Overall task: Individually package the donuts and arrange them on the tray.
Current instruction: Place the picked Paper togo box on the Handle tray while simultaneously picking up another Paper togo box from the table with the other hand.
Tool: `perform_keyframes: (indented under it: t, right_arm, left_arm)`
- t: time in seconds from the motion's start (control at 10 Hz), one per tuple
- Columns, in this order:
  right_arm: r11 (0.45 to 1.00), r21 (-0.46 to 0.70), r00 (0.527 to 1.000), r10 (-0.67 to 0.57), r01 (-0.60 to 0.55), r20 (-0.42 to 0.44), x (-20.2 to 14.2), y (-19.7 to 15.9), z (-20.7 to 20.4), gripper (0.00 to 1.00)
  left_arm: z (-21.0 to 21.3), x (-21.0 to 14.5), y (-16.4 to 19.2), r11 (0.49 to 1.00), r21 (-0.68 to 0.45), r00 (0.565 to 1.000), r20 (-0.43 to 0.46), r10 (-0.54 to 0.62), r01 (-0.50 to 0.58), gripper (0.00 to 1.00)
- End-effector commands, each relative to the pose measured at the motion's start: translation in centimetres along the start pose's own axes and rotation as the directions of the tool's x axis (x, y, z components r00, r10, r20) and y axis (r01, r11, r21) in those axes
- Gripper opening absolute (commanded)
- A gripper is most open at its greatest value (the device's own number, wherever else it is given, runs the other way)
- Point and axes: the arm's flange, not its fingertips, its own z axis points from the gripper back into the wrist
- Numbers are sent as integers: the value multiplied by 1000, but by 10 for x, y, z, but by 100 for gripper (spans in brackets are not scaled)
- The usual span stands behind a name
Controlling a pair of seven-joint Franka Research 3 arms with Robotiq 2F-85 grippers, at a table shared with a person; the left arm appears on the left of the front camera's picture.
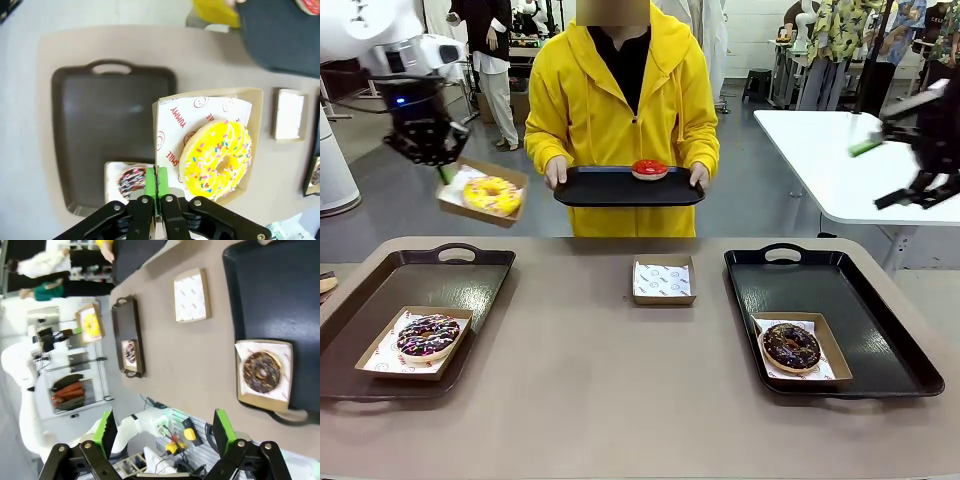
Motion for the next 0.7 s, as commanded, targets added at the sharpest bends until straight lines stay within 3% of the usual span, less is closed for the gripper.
perform_keyframes:
  t: [0.0, 0.4, 0.6]
  right_arm:
    - [994, -99, 999, -37, 38, 8, 30, 6, -45, 100]
    - [980, -198, 1000, -14, 17, 15, 47, 30, -129, 100]
    - [985, -171, 1000, -20, 20, 3, 47, 20, -132, 100]
  left_arm:
    - [-17, -16, 29, 999, 42, 1000, -11, 5, -5, 1]
    - [-51, -29, 88, 997, 2, 996, -37, 83, -83, 1]
    - [-58, -27, 102, 994, -1, 993, -44, 107, -107, 1]
